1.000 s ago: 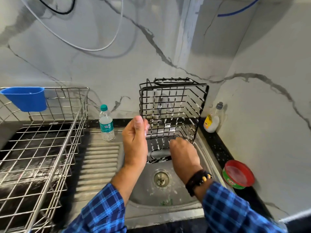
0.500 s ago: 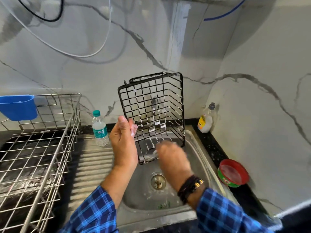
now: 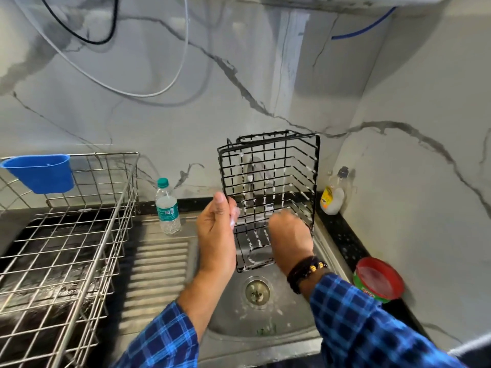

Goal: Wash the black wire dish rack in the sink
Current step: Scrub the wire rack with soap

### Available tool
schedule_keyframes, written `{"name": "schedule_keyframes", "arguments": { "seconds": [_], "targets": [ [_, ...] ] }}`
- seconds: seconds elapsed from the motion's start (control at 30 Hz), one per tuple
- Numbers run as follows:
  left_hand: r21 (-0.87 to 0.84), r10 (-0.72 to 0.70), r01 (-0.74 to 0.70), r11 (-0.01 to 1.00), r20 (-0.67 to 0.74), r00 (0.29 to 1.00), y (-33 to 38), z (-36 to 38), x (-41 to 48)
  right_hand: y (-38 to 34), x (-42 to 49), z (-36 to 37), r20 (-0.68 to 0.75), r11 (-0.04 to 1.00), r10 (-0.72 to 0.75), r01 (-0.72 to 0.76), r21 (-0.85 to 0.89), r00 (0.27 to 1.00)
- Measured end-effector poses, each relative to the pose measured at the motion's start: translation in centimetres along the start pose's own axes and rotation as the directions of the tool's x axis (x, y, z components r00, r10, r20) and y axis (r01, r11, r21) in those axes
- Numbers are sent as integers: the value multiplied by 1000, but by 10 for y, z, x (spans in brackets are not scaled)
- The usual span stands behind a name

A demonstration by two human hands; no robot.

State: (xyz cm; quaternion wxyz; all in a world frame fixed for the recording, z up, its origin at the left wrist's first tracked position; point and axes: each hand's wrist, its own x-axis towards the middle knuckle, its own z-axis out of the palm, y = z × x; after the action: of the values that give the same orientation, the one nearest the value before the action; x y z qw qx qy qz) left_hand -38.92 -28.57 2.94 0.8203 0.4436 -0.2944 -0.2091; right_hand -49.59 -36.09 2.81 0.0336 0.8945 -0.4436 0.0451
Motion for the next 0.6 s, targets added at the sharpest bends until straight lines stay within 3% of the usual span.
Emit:
{"name": "schedule_keyframes", "arguments": {
  "seconds": [0.1, 0.2, 0.3, 0.37, 0.4, 0.43, 0.5, 0.53, 0.6],
  "targets": [
    [-3, -40, 40, 999, -9, 999, -1, 6, 0, -20, -1, 15, -26, 992, -90, 92, 88, 996],
    [-53, -93, 92, 994, -18, 995, -3, 3, 1, -41, -4, 25, 69, 953, -163, 139, 268, 984],
    [-33, -167, 165, 986, -58, 984, -3, -9, 3, -19, 0, 11, 206, 818, -121, -20, 575, 971],
    [-42, -286, 283, 958, -101, 953, -4, -15, 5, -7, 2, -3, 93, 681, 56, -106, 725, 994],
    [-41, -337, 335, 941, -116, 934, -6, -16, 5, -3, 5, -12, 27, 563, 179, -125, 817, 983],
    [-30, -378, 377, 926, -125, 917, -8, -16, 4, -3, 9, -20, 35, 368, 280, -141, 919, 959],
    [22, -414, 420, 907, -118, 902, -13, -12, -5, -6, 18, -36, 151, -111, 353, -118, 987, 924],
    [50, -426, 433, 900, -106, 899, -16, -10, -10, -6, 24, -41, 177, -258, 365, -83, 962, 914],
    [86, -468, 474, 876, -85, 880, -19, -8, -19, -8, 31, -53, 194, -429, 378, -15, 903, 905]
  ]
}}
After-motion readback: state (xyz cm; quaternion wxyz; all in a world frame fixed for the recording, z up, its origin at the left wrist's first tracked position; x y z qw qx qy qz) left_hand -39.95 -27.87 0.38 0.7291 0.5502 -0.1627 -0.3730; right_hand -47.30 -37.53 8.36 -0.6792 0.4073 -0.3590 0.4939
